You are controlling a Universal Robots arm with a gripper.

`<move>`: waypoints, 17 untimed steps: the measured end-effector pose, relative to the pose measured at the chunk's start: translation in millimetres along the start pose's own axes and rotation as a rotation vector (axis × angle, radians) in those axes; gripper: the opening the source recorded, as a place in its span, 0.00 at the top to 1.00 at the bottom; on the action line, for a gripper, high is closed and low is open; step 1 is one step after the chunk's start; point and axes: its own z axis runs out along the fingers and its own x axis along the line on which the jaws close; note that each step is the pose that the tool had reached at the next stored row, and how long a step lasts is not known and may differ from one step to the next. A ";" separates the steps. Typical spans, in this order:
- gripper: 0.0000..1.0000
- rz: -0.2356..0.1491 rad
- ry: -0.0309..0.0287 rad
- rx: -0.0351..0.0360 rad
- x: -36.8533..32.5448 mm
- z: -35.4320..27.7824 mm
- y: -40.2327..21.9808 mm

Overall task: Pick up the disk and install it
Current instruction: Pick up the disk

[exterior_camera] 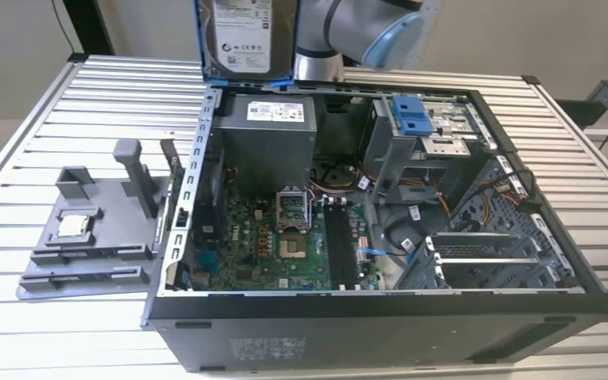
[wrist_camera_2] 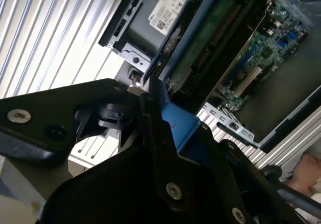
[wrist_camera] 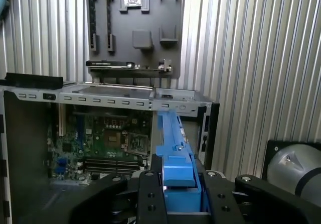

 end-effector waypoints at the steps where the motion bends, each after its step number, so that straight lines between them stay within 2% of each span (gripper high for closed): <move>1: 1.00 0.000 0.0000 0.0000 0.3 0.4 -4.6; 7: 1.00 0.000 -0.0001 -0.0001 2.4 2.8 -31.5; 10: 1.00 0.000 -0.0002 -0.0007 8.0 3.8 -43.3; 13: 1.00 0.000 -0.0002 -0.0014 16.6 4.4 -50.8; 17: 1.00 0.000 -0.0001 -0.0016 29.3 4.8 -57.2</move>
